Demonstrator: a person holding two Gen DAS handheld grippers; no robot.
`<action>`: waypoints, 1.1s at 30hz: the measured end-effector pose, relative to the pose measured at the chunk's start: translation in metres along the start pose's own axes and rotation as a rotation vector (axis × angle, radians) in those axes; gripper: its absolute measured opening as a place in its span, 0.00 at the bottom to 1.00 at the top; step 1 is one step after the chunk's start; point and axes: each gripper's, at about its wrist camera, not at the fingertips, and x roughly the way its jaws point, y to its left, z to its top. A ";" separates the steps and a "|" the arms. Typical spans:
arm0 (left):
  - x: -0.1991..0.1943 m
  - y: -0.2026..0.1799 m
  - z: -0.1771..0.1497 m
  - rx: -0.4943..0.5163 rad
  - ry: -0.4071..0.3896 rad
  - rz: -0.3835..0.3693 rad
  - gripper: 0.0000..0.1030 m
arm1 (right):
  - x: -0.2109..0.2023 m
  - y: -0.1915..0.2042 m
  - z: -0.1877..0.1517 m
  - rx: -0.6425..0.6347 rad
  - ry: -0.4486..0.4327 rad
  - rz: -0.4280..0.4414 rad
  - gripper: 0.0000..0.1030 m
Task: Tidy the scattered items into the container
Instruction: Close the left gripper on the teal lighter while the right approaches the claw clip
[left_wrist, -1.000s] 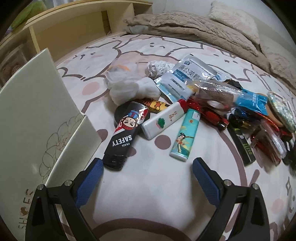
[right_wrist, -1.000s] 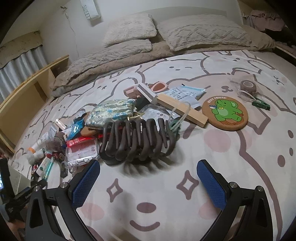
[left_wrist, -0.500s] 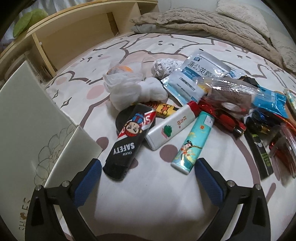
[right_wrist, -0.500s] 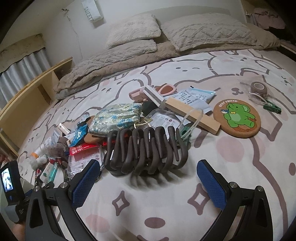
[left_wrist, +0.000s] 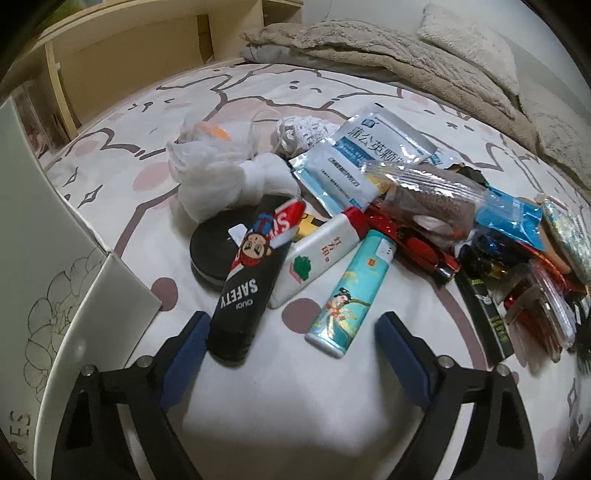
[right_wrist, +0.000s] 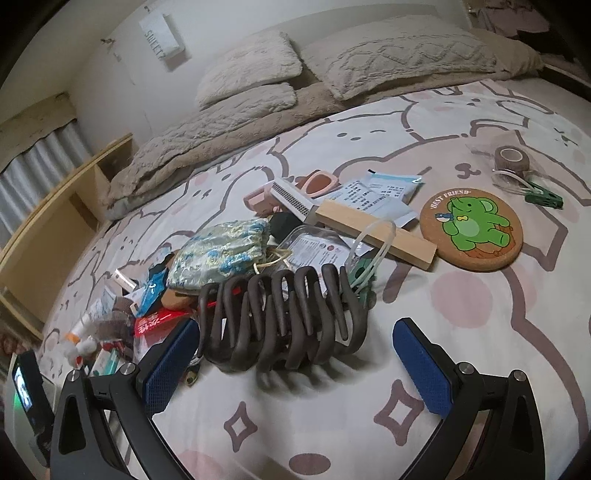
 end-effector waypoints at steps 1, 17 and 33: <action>-0.001 -0.001 -0.001 0.004 -0.005 -0.008 0.77 | 0.000 0.000 -0.001 -0.003 -0.003 -0.001 1.00; -0.007 -0.001 -0.004 0.007 -0.037 -0.079 0.32 | 0.004 0.005 -0.004 -0.047 0.014 -0.009 0.99; -0.016 0.003 -0.011 -0.013 -0.039 -0.140 0.23 | -0.006 0.014 -0.008 -0.104 0.025 -0.041 0.79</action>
